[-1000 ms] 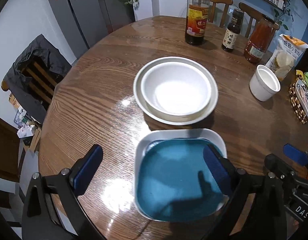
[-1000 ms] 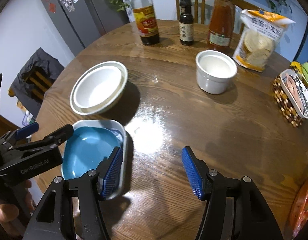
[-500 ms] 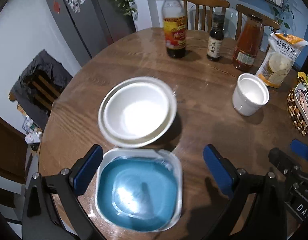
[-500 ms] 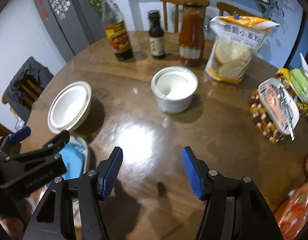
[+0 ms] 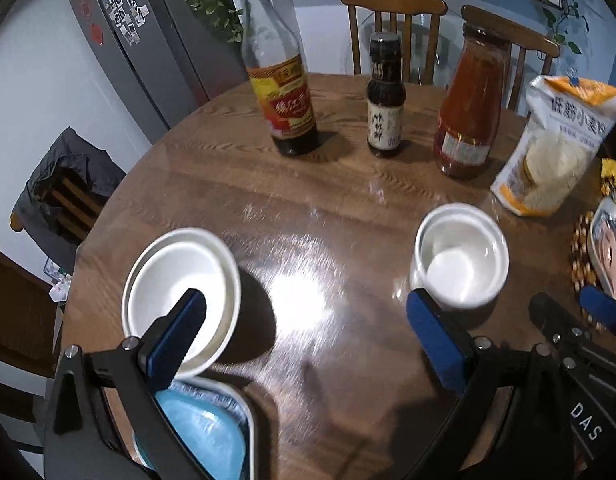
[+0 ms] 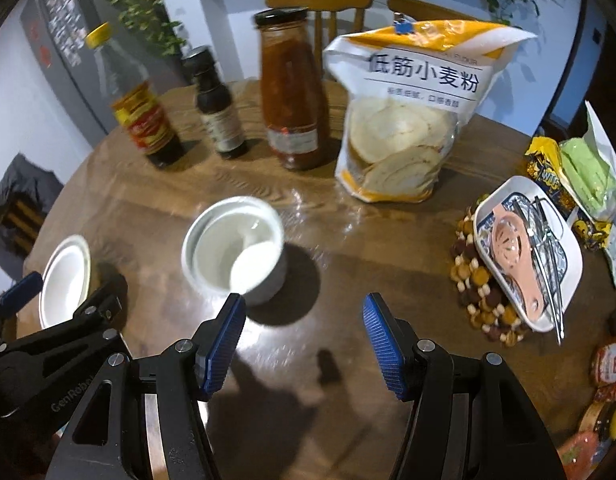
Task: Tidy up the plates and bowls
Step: 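Move the right gripper toward the white ramekin, then close the right gripper on the white ramekin's rim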
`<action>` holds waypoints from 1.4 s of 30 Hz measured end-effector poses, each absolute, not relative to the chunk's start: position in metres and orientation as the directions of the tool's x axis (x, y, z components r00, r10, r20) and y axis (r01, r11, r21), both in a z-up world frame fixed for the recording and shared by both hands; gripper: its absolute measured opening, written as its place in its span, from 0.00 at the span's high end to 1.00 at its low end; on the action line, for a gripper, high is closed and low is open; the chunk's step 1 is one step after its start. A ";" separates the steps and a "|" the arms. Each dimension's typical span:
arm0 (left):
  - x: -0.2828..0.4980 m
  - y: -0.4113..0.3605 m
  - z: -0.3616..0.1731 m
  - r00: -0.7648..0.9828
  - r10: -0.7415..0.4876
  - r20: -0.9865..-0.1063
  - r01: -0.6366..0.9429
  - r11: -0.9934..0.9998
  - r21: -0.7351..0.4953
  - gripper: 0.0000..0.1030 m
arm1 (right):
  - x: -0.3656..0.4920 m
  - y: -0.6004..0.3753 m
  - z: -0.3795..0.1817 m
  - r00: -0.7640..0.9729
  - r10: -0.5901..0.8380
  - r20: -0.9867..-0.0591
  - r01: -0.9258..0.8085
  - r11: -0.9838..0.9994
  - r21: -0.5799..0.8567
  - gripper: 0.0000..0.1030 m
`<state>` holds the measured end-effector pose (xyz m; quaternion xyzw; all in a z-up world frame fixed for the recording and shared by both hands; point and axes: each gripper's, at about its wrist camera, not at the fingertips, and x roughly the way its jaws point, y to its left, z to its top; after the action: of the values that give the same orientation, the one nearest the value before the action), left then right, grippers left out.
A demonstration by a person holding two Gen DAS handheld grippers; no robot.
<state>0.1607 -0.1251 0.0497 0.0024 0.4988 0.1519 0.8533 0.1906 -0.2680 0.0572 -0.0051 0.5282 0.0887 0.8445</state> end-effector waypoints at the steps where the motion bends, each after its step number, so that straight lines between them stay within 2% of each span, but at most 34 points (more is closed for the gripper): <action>1: 0.167 -0.127 0.048 0.456 0.267 -0.849 -0.259 0.952 0.161 0.02 | 0.196 -0.270 0.056 0.426 0.140 -0.894 -0.146 0.986 0.085 0.40; 10: 0.198 -0.143 0.031 0.426 0.272 -0.863 -0.229 0.955 0.188 0.02 | 0.230 -0.276 0.036 0.391 0.122 -0.912 -0.128 0.989 0.077 0.40; 21: 0.217 -0.147 0.015 0.392 0.343 -0.854 -0.238 0.934 0.266 0.02 | 0.250 -0.265 0.005 0.338 0.098 -0.936 -0.156 0.987 0.047 0.40; 25: 0.222 -0.137 0.015 0.370 0.308 -0.877 -0.266 0.939 0.217 0.02 | 0.253 -0.262 0.009 0.359 0.092 -0.929 -0.169 0.985 0.032 0.40; 37: 0.228 -0.134 0.002 0.333 0.322 -0.886 -0.270 0.933 0.238 0.04 | 0.250 -0.266 0.011 0.389 0.105 -0.915 -0.088 0.993 0.076 0.40; 42: 0.229 -0.128 0.010 0.338 0.260 -0.905 -0.278 0.946 0.168 0.04 | 0.247 -0.273 0.017 0.404 0.119 -0.907 -0.073 0.993 0.097 0.40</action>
<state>0.2291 -0.1278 0.0096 -0.0083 0.5514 0.1645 0.8178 0.2473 -0.2730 0.0166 0.0212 0.5430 0.0571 0.8375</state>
